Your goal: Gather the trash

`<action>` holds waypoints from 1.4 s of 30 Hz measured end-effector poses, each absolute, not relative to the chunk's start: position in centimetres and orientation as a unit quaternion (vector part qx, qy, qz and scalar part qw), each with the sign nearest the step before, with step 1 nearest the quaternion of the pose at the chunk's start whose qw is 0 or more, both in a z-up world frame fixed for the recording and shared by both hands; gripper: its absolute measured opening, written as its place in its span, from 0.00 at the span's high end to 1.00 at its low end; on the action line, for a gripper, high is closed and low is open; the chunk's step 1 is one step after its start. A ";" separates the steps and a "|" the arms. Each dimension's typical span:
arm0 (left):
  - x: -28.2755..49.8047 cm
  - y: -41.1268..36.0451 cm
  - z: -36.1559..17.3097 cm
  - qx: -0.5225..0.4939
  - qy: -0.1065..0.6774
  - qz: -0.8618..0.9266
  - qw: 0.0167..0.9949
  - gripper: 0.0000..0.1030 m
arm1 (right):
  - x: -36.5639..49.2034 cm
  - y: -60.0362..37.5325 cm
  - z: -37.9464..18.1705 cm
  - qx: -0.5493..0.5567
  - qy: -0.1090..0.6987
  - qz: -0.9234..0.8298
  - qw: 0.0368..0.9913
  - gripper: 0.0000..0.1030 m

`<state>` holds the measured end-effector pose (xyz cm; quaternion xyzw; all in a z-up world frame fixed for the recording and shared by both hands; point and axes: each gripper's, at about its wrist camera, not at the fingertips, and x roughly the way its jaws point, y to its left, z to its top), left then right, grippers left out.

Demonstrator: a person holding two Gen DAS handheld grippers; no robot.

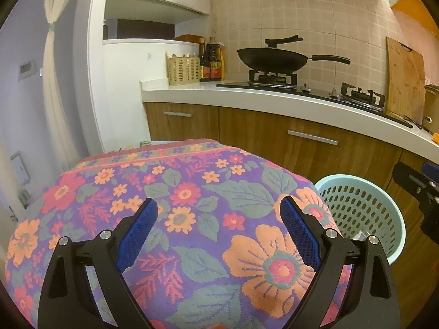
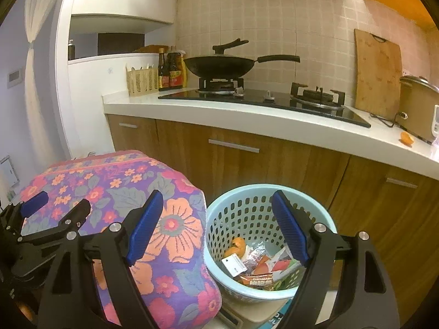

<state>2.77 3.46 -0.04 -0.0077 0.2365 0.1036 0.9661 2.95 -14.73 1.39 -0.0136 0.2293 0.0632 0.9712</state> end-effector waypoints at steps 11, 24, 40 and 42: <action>2.7 3.3 0.0 -0.002 0.240 0.101 0.966 0.14 | 2.9 -14.9 1.5 -0.006 0.233 0.065 0.970 0.25; 2.8 3.1 0.0 -0.001 0.241 0.100 0.965 0.14 | 3.1 -14.4 1.0 -0.011 0.240 0.074 0.968 0.25; 2.9 3.1 0.0 0.001 0.243 0.100 0.965 0.14 | 3.1 -14.0 0.8 -0.008 0.244 0.076 0.967 0.25; 2.9 3.1 0.0 0.001 0.243 0.100 0.965 0.14 | 3.0 -14.0 0.7 -0.006 0.244 0.077 0.967 0.25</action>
